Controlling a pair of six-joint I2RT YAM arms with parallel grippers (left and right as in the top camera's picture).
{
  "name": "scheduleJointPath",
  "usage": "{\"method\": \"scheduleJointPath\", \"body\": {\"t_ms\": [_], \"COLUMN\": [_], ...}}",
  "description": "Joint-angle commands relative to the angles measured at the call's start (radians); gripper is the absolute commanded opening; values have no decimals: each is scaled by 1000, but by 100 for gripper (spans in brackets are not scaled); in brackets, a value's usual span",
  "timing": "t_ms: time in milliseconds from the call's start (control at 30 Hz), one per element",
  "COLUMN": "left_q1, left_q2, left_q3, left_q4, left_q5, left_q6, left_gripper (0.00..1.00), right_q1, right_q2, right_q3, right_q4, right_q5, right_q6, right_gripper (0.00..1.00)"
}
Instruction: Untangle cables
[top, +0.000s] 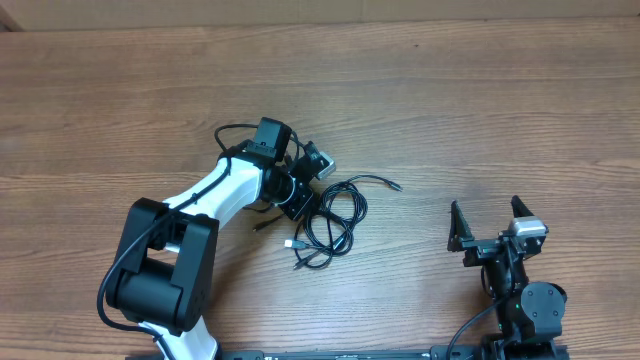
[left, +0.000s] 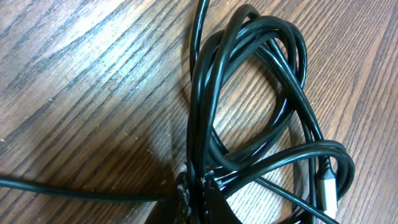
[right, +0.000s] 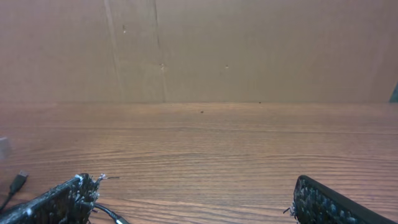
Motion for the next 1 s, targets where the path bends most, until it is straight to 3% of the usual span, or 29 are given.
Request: {"method": "scheduleJointPath", "body": {"t_ms": [0, 367, 633, 967], "left_q1": [-6, -6, -6, -6], "left_q2": [14, -48, -243, -484], "left_q3": [-12, 71, 266, 339], "left_q4": [3, -76, -212, -245], "left_q5": [2, 12, 13, 110], "left_q6": [5, -10, -7, -6], "left_gripper": [4, 4, 4, 4], "right_q1": [-2, -2, -2, -2], "right_q2": [-10, -10, -10, -10], "right_q3": [-10, -10, -10, -10], "right_q4": [6, 6, 6, 6], "right_q5": [5, 5, 5, 5], "right_q6": [-5, -5, -5, -5], "right_gripper": [100, 100, 100, 100]}}
